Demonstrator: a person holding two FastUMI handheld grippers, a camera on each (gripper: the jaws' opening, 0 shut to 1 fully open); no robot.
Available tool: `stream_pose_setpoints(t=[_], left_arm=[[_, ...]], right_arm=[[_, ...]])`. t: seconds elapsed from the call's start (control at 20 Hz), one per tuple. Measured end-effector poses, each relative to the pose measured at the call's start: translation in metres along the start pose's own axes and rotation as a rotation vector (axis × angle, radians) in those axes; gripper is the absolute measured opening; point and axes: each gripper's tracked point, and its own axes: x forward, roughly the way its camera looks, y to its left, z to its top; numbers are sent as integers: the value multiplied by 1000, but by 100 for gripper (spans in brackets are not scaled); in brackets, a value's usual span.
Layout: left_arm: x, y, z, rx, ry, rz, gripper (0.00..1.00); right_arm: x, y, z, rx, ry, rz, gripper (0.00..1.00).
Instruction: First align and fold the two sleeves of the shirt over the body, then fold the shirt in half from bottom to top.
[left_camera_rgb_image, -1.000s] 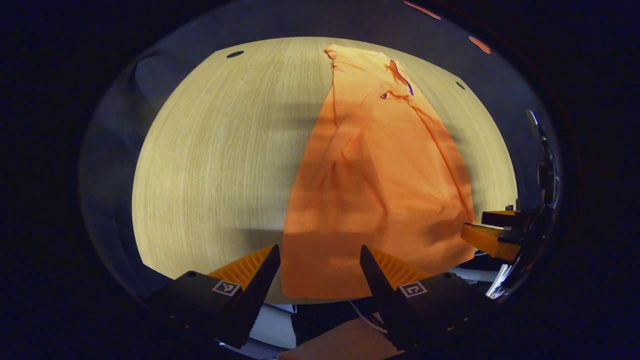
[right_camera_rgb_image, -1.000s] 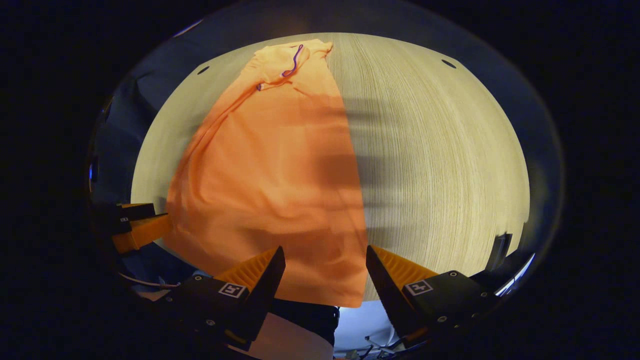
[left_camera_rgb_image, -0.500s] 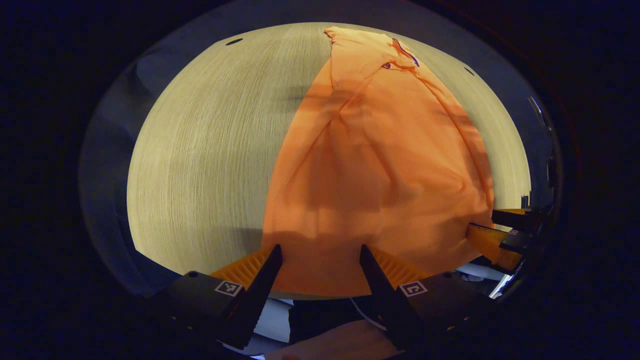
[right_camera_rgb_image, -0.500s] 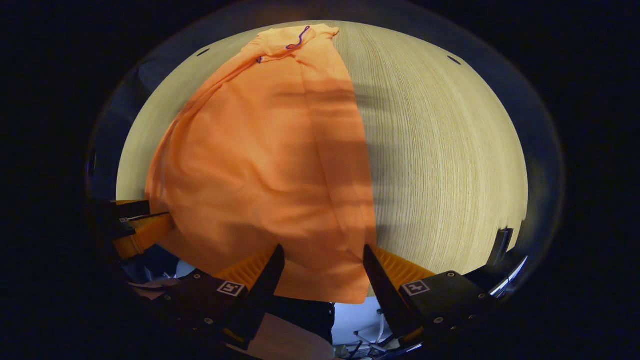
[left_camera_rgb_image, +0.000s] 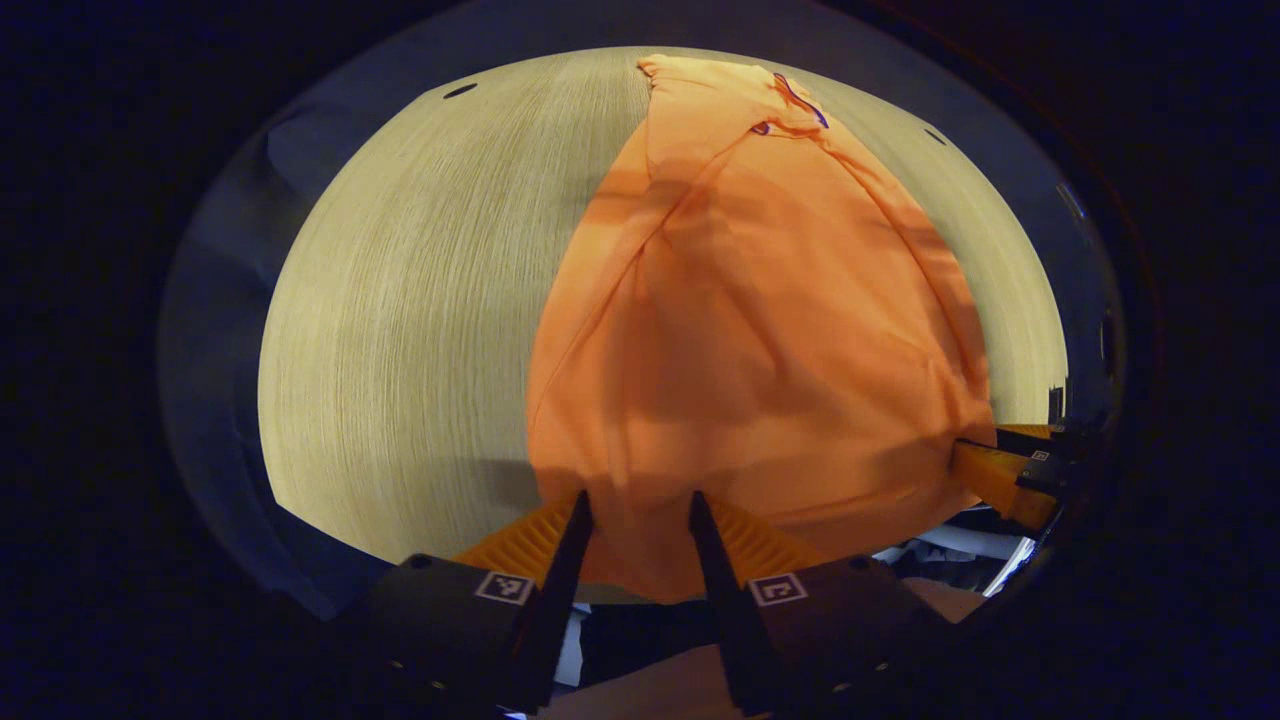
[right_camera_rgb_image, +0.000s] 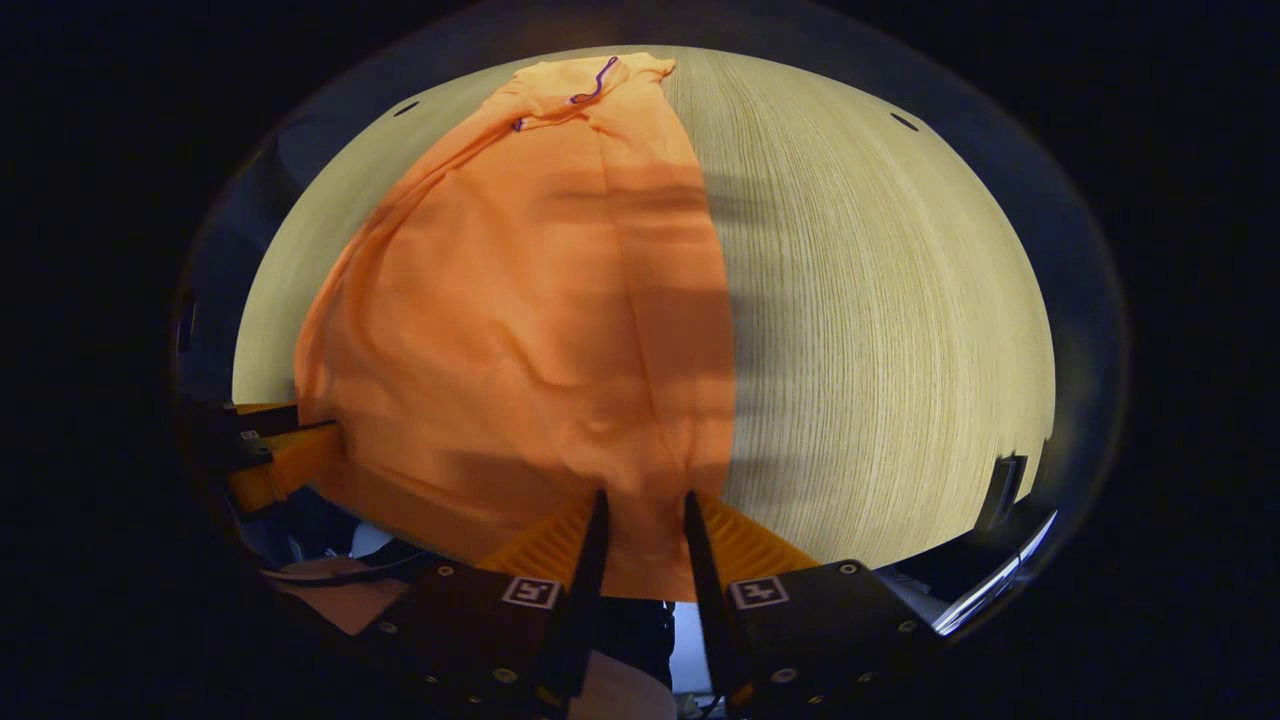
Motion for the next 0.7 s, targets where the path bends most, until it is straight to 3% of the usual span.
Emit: stream_pose_setpoints(t=[0.05, 0.1, 0.2, 0.4, 0.7], left_arm=[[2, -2, 1, -20, -24, -9, 41], [2, -2, 5, -38, -44, -21, 19], [3, -3, 6, -50, -68, -53, 3], [2, -2, 4, 6, -74, -50, 1], [-23, 4, 18, -29, -123, -55, 1]], right_arm=[[0, 1, 2, 15, -20, 15, 41], [-1, 8, 3, 54, -38, 58, 17], [-1, 12, 2, 93, -58, 106, 1], [-2, 11, 3, 87, -57, 114, 0], [-25, 7, 26, 65, -116, 123, 0]])
